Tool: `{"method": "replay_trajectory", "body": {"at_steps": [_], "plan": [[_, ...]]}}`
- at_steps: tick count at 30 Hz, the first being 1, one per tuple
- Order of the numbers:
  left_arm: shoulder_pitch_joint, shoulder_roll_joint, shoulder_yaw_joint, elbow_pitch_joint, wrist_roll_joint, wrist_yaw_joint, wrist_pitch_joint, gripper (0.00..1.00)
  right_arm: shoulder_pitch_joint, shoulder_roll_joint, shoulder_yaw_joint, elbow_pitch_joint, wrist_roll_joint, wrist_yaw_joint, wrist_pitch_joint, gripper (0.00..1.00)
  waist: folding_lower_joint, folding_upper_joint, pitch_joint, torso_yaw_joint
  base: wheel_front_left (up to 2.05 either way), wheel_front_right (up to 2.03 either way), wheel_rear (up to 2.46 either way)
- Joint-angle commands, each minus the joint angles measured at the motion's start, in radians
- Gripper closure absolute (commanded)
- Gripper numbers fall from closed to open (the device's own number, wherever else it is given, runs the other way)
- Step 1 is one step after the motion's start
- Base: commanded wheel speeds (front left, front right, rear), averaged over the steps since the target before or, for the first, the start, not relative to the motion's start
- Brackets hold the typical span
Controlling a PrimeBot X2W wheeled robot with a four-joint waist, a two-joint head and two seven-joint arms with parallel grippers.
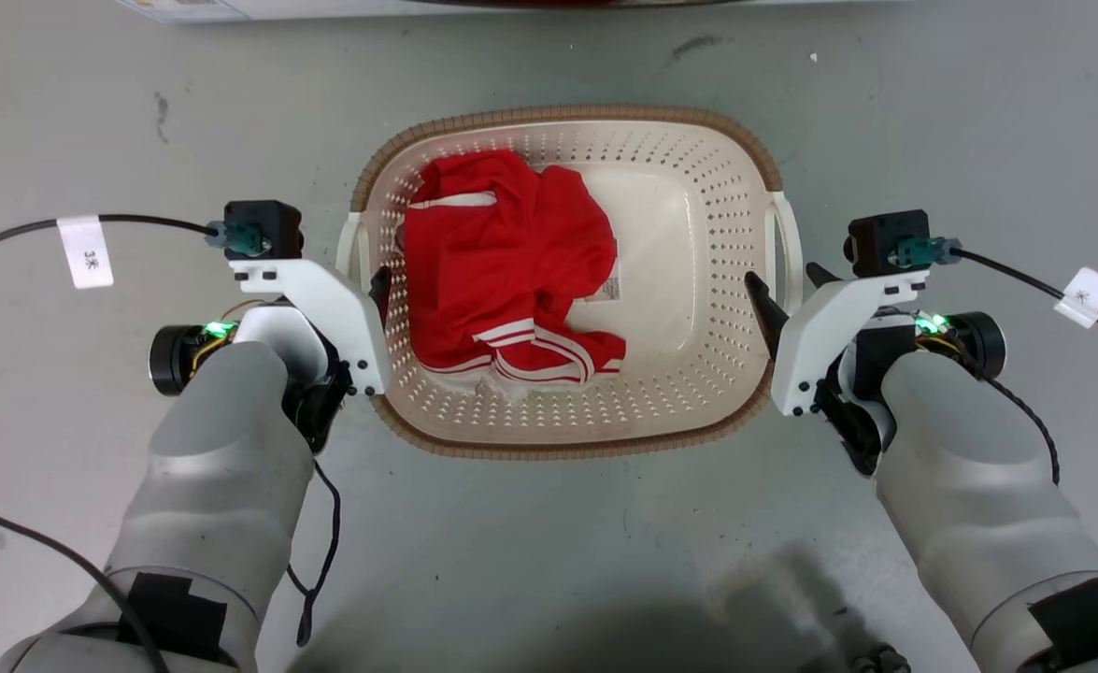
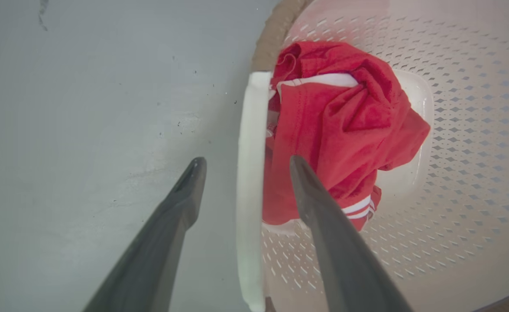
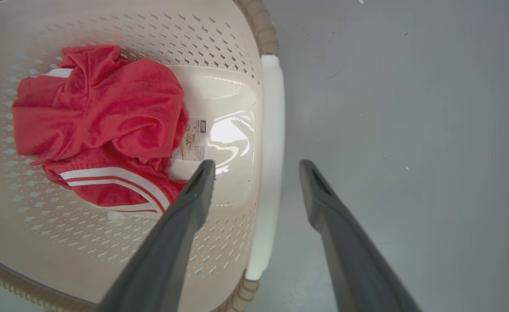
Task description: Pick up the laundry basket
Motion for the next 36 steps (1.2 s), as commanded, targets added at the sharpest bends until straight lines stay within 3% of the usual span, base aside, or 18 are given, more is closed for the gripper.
{"method": "replay_trajectory", "body": {"at_steps": [1, 8, 10, 23, 36], "plan": [[-0.018, 0.007, -0.007, 0.003, -0.004, -0.001, 0.004, 0.0, -0.022, 0.001, 0.008, 0.007, 0.01, 0.0, 0.004, 0.0, -0.0002, 0.0, 0.02, -0.005, 0.0, 0.0, 0.0], [-0.054, 0.025, -0.042, 0.018, -0.044, -0.001, 0.032, 0.0, -0.078, 0.001, 0.064, 0.035, 0.052, 0.0, 0.028, 0.0, -0.0002, 0.0, 0.074, -0.011, 0.0, 0.0, 0.0], [-0.072, 0.03, -0.056, 0.025, -0.067, -0.001, 0.045, 1.0, -0.103, 0.001, 0.089, 0.044, 0.08, 0.0, 0.044, 1.0, -0.0002, 0.0, 0.09, -0.013, 0.0, 0.0, 0.0], [-0.063, 0.027, -0.125, 0.019, -0.143, 0.0, 0.075, 1.0, -0.099, 0.003, 0.185, 0.045, 0.169, 0.001, 0.077, 1.0, -0.0002, 0.0, 0.059, -0.009, 0.0, 0.0, 0.0], [-0.016, 0.017, -0.177, 0.037, -0.245, 0.0, 0.219, 1.0, -0.056, -0.01, 0.261, 0.052, 0.286, 0.001, 0.288, 1.0, -0.0002, 0.0, -0.168, -0.001, 0.0, 0.0, 0.0]]}}
